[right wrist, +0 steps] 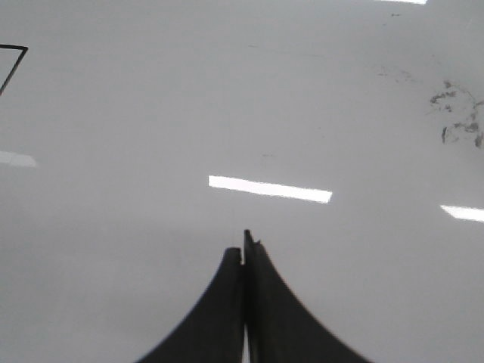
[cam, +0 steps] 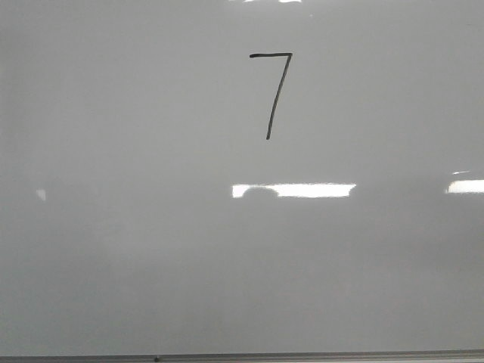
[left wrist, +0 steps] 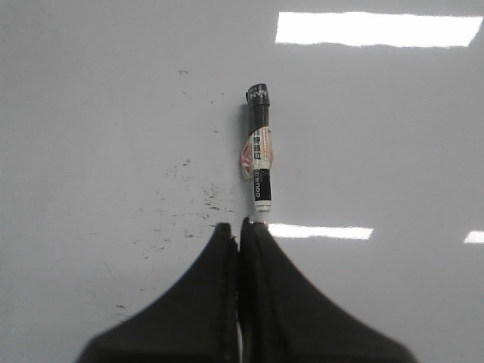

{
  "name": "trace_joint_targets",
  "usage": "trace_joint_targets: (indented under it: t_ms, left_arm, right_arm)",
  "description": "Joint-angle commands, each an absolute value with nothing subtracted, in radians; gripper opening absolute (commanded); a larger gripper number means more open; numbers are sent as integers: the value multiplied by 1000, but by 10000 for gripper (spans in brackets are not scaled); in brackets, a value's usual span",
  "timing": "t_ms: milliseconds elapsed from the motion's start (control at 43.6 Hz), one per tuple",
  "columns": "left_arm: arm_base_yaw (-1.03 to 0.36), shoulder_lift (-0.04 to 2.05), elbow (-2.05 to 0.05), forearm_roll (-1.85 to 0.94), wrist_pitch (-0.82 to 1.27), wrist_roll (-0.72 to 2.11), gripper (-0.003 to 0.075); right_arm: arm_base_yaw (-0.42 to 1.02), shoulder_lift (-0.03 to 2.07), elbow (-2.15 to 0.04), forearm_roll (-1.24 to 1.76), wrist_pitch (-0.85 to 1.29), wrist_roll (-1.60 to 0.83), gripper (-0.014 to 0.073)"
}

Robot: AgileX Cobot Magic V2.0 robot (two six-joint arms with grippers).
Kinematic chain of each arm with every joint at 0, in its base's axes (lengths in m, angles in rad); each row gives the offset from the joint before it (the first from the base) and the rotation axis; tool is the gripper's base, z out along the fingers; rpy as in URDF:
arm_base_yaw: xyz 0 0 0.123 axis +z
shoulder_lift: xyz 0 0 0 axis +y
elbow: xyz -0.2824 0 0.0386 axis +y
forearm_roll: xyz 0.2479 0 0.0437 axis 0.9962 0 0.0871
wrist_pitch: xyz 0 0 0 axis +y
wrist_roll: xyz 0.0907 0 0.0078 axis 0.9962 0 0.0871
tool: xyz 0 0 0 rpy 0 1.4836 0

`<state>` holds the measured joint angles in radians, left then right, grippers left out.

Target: Write number 7 on whiteboard

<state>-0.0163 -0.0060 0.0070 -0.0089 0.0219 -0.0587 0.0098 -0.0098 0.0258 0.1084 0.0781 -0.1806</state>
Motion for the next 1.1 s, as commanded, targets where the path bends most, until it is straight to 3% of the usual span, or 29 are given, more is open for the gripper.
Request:
trace_joint_targets:
  t_ms: [0, 344, 1078]
  left_arm:
    - [-16, -19, 21, -17, -58, -67, -21]
    - [-16, -19, 21, -17, -58, -67, -21]
    - [-16, -19, 21, -17, -58, -67, -21]
  right_arm:
    - [5, -29, 23, 105, -12, -186, -69]
    - [5, -29, 25, 55, -88, 22, -69]
    - [5, -29, 25, 12, -64, 82, -69]
